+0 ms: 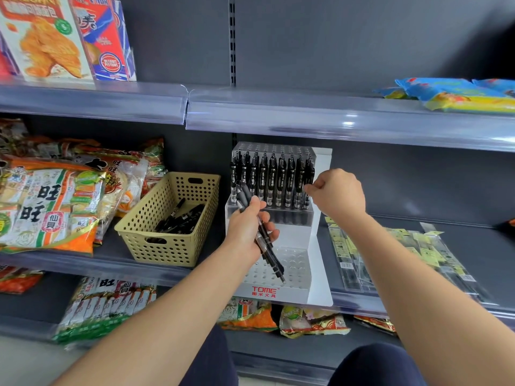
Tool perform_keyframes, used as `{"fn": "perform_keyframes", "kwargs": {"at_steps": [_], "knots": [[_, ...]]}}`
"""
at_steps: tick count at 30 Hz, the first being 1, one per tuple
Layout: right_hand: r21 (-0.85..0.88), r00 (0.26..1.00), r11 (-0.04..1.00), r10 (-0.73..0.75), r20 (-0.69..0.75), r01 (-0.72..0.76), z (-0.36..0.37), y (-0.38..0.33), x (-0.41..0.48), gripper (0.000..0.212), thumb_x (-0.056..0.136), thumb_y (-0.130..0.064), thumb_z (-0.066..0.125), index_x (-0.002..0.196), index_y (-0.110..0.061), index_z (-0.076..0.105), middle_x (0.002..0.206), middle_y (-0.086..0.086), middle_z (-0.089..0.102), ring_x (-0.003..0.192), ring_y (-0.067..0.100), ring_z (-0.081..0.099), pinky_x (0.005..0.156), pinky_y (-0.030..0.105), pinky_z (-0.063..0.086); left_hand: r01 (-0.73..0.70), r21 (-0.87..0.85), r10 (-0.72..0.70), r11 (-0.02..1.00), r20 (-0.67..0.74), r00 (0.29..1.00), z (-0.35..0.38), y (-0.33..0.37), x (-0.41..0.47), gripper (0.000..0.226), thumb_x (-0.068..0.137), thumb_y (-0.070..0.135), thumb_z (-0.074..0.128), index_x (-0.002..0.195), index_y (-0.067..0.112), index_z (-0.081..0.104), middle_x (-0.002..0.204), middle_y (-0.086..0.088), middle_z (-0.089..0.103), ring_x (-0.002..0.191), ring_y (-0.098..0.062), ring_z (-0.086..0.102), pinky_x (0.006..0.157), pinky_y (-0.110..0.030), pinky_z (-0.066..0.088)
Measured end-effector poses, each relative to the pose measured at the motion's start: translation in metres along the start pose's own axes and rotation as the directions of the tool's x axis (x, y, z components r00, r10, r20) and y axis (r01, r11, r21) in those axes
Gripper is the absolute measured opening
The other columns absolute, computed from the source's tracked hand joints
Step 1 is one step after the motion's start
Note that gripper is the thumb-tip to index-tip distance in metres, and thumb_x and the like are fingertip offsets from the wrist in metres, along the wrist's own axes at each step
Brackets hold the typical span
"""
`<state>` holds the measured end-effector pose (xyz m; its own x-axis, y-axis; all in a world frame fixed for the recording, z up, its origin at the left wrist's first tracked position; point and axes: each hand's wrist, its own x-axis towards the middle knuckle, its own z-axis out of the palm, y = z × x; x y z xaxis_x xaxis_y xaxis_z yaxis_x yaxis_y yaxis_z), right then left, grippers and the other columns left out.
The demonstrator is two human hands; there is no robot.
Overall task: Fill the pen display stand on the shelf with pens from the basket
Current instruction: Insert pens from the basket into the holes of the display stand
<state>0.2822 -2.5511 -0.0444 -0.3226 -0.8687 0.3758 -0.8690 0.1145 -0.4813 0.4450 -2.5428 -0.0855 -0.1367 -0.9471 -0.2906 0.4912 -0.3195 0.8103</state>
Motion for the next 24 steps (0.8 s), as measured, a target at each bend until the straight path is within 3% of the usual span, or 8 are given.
{"fn": "perform_keyframes", "kwargs": {"at_steps": [8, 10, 13, 16, 18, 20, 22, 24], "knots": [[0.035, 0.996, 0.998, -0.057, -0.065, 0.06, 0.004, 0.002, -0.01, 0.023, 0.083, -0.037, 0.069, 0.077, -0.017, 0.061, 0.069, -0.002, 0.061, 0.068, 0.021, 0.057, 0.059, 0.028, 0.044, 0.045, -0.122, -0.045, 0.992, 0.002, 0.999, 0.006, 0.007, -0.008, 0.025, 0.1, 0.03, 0.048, 0.094, 0.008, 0.058, 0.061, -0.003, 0.051, 0.05, -0.016, 0.053, 0.05, -0.029, 0.054], [0.131, 0.981, 0.972, -0.191, -0.038, 0.195, 0.004, 0.0, -0.021, 0.018, 0.081, -0.031, 0.072, 0.077, -0.019, 0.06, 0.063, -0.006, 0.059, 0.061, 0.015, 0.055, 0.059, 0.027, 0.045, 0.075, -0.209, -0.074, 0.975, 0.011, 0.997, 0.007, 0.011, -0.012, 0.026, 0.099, 0.029, 0.049, 0.09, 0.006, 0.057, 0.062, -0.005, 0.052, 0.051, -0.017, 0.056, 0.052, -0.031, 0.057], [0.304, 0.88, 0.857, -0.464, 0.104, 0.416, 0.006, -0.005, -0.036, 0.013, 0.078, -0.018, 0.077, 0.085, -0.02, 0.065, 0.067, -0.003, 0.063, 0.06, 0.013, 0.056, 0.061, 0.029, 0.049, 0.099, -0.333, -0.102, 0.938, 0.009, 0.995, 0.008, 0.018, -0.017, 0.026, 0.099, 0.024, 0.051, 0.085, 0.003, 0.055, 0.067, -0.009, 0.053, 0.061, -0.019, 0.06, 0.053, -0.033, 0.059], [0.402, 0.797, 0.804, -0.554, 0.241, 0.438, 0.004, -0.011, -0.044, 0.042, 0.072, -0.012, 0.079, 0.108, -0.022, 0.063, 0.086, -0.005, 0.063, 0.068, 0.013, 0.058, 0.066, 0.028, 0.052, 0.105, -0.431, -0.117, 0.896, -0.002, 0.993, 0.008, 0.023, -0.021, 0.028, 0.1, 0.022, 0.049, 0.079, 0.005, 0.051, 0.068, -0.009, 0.051, 0.066, -0.018, 0.058, 0.056, -0.036, 0.06], [0.396, 0.767, 0.774, -0.603, 0.22, 0.495, 0.005, -0.015, -0.049, 0.064, 0.069, -0.009, 0.08, 0.125, -0.026, 0.055, 0.095, -0.006, 0.057, 0.067, 0.001, 0.054, 0.063, 0.015, 0.046, 0.116, -0.477, -0.133, 0.871, -0.002, 0.991, 0.008, 0.028, -0.024, 0.031, 0.102, 0.024, 0.045, 0.078, 0.006, 0.049, 0.066, -0.008, 0.052, 0.064, -0.019, 0.06, 0.05, -0.036, 0.059], [0.371, 0.726, 0.715, -0.673, 0.139, 0.592, 0.008, -0.02, -0.054, 0.071, 0.07, -0.007, 0.08, 0.132, -0.027, 0.053, 0.097, -0.005, 0.052, 0.07, -0.01, 0.05, 0.062, 0.005, 0.038, 0.14, -0.37, -0.147, 0.918, 0.009, 0.989, 0.008, 0.031, -0.029, 0.032, 0.103, 0.03, 0.038, 0.082, 0.009, 0.051, 0.071, -0.004, 0.056, 0.061, -0.018, 0.063, 0.047, -0.037, 0.055], [0.355, 0.702, 0.676, -0.709, 0.073, 0.646, 0.013, -0.022, -0.057, 0.059, 0.074, -0.011, 0.079, 0.128, -0.026, 0.06, 0.088, -0.011, 0.046, 0.072, -0.013, 0.048, 0.062, 0.002, 0.034, 0.156, -0.226, -0.159, 0.961, 0.007, 0.987, 0.007, 0.035, -0.033, 0.032, 0.103, 0.034, 0.036, 0.088, 0.012, 0.054, 0.076, -0.001, 0.063, 0.064, -0.017, 0.064, 0.052, -0.037, 0.051], [0.351, 0.717, 0.68, -0.696, 0.032, 0.644, 0.016, -0.023, -0.059, 0.05, 0.077, -0.015, 0.077, 0.124, -0.027, 0.065, 0.082, -0.019, 0.04, 0.071, -0.011, 0.049, 0.063, 0.003, 0.035, 0.175, -0.228, -0.175, 0.958, 0.022, 0.984, 0.003, 0.038, -0.033, 0.03, 0.101, 0.033, 0.041, 0.088, 0.011, 0.056, 0.069, -0.003, 0.067, 0.066, -0.018, 0.065, 0.061, -0.032, 0.053]]}}
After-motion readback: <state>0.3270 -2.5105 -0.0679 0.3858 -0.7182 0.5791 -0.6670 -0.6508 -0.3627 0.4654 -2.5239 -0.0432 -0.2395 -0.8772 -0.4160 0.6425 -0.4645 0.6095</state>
